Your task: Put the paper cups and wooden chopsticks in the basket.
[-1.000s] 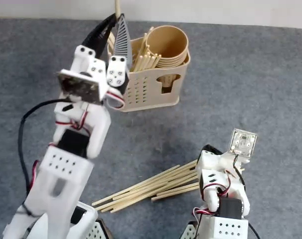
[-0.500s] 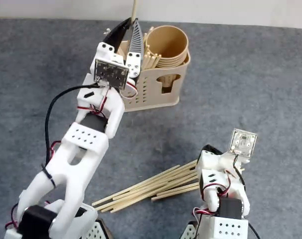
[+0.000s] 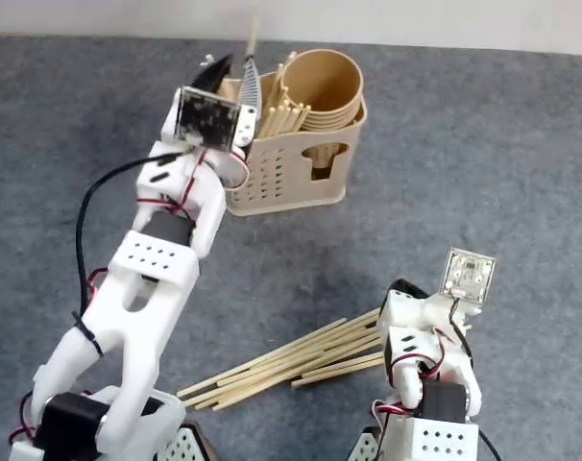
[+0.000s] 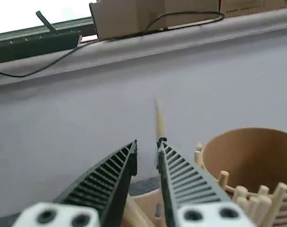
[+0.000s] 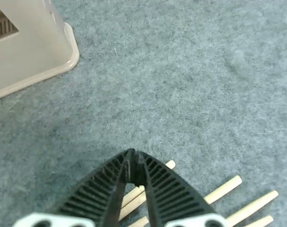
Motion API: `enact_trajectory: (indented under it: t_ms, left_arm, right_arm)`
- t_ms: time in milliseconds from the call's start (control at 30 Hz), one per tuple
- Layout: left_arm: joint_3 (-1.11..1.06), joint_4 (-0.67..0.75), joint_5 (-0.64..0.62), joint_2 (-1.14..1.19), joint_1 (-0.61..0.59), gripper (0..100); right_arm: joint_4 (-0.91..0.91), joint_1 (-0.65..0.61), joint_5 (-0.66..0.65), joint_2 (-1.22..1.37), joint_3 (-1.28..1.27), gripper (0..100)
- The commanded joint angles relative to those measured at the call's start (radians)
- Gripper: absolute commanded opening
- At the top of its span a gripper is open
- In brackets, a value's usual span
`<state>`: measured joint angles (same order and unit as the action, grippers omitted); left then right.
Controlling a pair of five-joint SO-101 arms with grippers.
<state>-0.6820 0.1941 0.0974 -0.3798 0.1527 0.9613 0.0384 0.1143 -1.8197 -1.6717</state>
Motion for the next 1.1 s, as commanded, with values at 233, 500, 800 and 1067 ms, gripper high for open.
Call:
enact_trajectory:
  t_ms: [233,500,800,1067]
  left_arm:
    - [0.200,-0.186,-0.091,-0.007,-0.019,9]
    - [0.176,-0.276,-0.161,-0.157,-0.012,9]
    - [-0.127,-0.342,-0.157,-0.498,0.039,9]
    - [-0.383,-0.344,-0.157,-0.702,0.031,9]
  right_arm:
    - [-0.024,0.010,-0.009,-0.016,-0.137,0.5]
    - [-0.024,0.010,-0.009,-0.016,-0.137,0.5]
    - [-0.024,0.010,-0.009,-0.016,-0.137,0.5]
    - [-0.024,0.010,-0.009,-0.016,-0.137,0.5]
